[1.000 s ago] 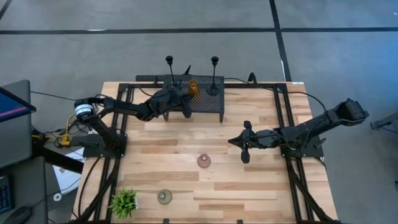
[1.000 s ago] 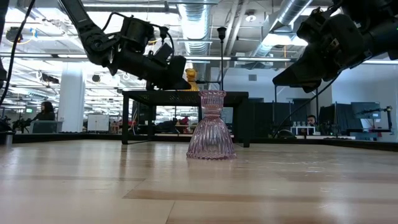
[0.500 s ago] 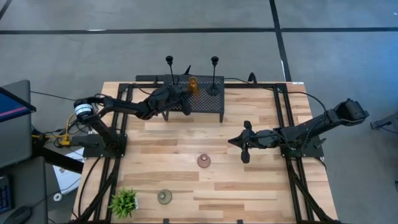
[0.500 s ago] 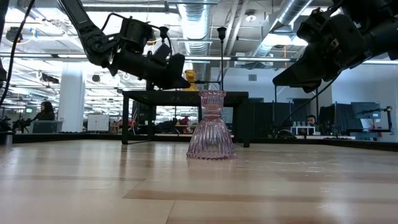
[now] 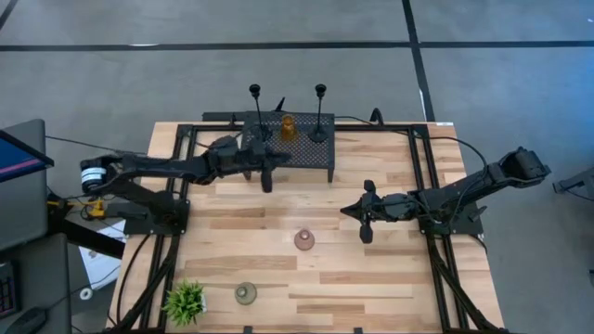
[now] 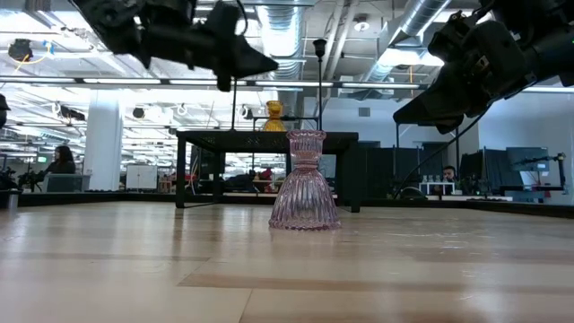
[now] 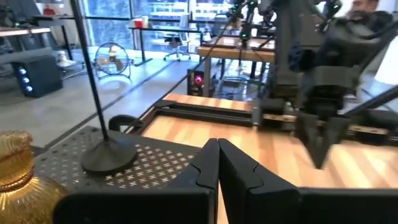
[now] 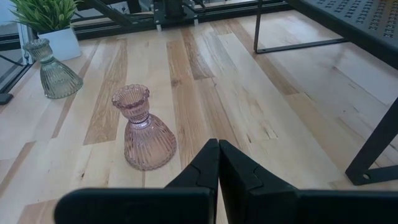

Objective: Pick & Place candle stick holders
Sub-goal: Put the pink glass candle holder on the shelf

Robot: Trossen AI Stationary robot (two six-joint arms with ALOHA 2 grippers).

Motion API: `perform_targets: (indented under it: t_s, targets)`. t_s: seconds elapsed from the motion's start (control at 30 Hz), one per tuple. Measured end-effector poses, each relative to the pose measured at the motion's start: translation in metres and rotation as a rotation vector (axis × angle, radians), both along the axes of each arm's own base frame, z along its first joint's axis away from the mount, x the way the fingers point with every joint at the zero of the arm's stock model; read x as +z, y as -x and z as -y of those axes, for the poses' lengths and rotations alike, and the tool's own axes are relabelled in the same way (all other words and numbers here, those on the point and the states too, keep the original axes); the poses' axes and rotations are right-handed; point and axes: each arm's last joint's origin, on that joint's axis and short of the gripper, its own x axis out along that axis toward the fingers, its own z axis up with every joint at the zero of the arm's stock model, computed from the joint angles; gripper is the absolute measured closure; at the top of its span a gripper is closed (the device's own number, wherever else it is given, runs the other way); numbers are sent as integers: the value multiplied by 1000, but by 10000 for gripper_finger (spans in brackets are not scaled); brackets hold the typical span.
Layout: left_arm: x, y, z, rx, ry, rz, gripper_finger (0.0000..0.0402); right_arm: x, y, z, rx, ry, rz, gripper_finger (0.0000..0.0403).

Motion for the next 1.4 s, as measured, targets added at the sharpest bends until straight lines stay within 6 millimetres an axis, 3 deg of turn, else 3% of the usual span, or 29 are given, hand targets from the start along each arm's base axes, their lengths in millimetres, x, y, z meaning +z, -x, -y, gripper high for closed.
perform_targets:
  t_s: [0.23,0.63,1.03,1.4]
  targets:
    - [-7,33,23,-60,10,-34,396,0,0,0,0,-1,3,402]
    - [-46,82,63,-247,3,-7,396,3,-1,0,0,-8,32,402]
    - [-75,92,80,-396,5,-63,394,4,-1,0,0,-10,42,402]
    - [-98,96,81,-409,13,-127,394,8,-3,-1,0,-22,86,402]
